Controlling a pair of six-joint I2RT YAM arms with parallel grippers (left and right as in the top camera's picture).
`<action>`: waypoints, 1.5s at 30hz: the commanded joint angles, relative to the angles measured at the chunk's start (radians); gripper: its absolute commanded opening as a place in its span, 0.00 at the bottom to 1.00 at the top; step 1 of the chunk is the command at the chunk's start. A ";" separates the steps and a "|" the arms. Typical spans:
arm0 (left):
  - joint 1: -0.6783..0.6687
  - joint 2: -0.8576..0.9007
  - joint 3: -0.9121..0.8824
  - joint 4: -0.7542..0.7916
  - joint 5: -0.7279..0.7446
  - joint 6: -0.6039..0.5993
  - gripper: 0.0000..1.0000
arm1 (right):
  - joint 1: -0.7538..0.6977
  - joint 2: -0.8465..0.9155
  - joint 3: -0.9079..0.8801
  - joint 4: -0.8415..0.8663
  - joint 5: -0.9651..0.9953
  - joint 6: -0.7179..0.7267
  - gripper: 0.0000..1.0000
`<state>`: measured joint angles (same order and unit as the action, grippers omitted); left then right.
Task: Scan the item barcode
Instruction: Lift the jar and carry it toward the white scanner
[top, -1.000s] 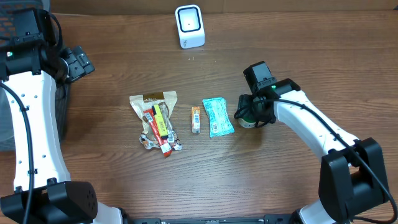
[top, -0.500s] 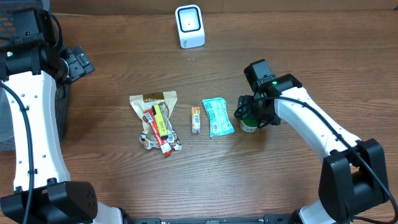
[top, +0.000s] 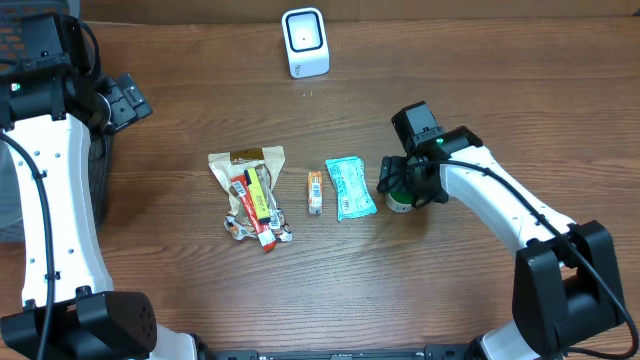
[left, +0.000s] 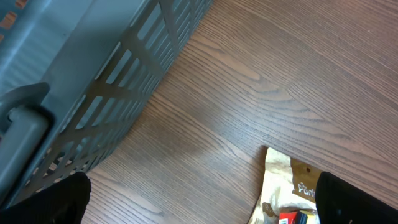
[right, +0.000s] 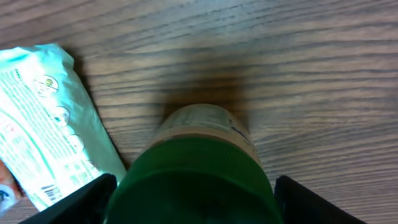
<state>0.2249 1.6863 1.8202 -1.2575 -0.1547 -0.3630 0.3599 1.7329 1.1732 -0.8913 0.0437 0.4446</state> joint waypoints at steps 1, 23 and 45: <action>0.001 -0.020 0.021 0.001 -0.012 0.012 1.00 | -0.002 -0.002 -0.019 0.013 0.008 0.000 0.80; 0.001 -0.020 0.021 0.001 -0.012 0.012 1.00 | -0.002 -0.002 -0.062 0.056 0.049 0.000 0.80; 0.001 -0.020 0.021 0.001 -0.012 0.012 1.00 | -0.002 -0.002 -0.067 0.055 0.061 -0.006 0.79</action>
<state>0.2249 1.6867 1.8202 -1.2575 -0.1551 -0.3630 0.3599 1.7329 1.1172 -0.8452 0.0910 0.4408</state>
